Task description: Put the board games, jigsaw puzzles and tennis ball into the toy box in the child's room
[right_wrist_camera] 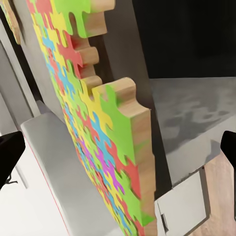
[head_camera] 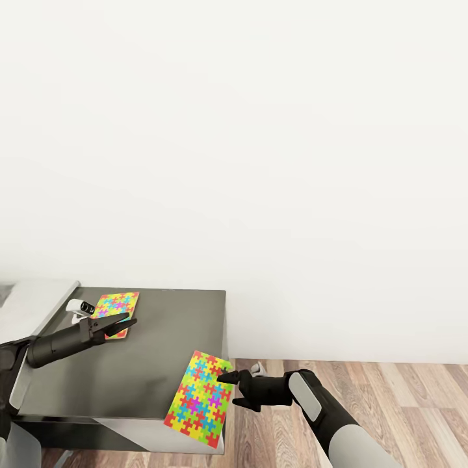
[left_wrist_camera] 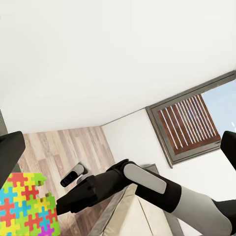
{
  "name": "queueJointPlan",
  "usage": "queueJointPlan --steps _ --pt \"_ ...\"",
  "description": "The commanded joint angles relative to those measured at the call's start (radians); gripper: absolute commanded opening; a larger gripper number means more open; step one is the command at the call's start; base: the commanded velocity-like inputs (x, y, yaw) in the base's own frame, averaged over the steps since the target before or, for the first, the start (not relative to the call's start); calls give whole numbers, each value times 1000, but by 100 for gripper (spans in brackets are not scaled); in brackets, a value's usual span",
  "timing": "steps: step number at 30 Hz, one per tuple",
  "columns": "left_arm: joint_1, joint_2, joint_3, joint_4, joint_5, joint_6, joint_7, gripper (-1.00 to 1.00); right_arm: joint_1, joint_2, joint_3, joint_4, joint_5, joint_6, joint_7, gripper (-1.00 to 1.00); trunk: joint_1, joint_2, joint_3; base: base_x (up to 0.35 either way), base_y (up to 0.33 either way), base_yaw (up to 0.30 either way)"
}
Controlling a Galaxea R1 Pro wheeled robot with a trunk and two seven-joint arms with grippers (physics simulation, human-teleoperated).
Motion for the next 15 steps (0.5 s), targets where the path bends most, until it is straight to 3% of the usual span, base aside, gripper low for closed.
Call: queueJointPlan --steps 1,13,14,15 --pt "0 0 0 0 -1 11 -4 100 -1 0 0 0 6 2 6 100 0 -1 -1 0 65 0" --pt "0 0 0 0 -1 11 -4 100 -1 0 0 -1 6 2 6 100 0 -1 -1 0 18 0" --pt "0 0 0 0 -1 11 -4 100 -1 0 0 -1 6 2 6 -100 0 -1 -1 0 2 0" --pt "0 0 0 0 -1 11 -4 100 -1 0 0 -1 6 2 6 -100 0 -1 -1 0 1 0"
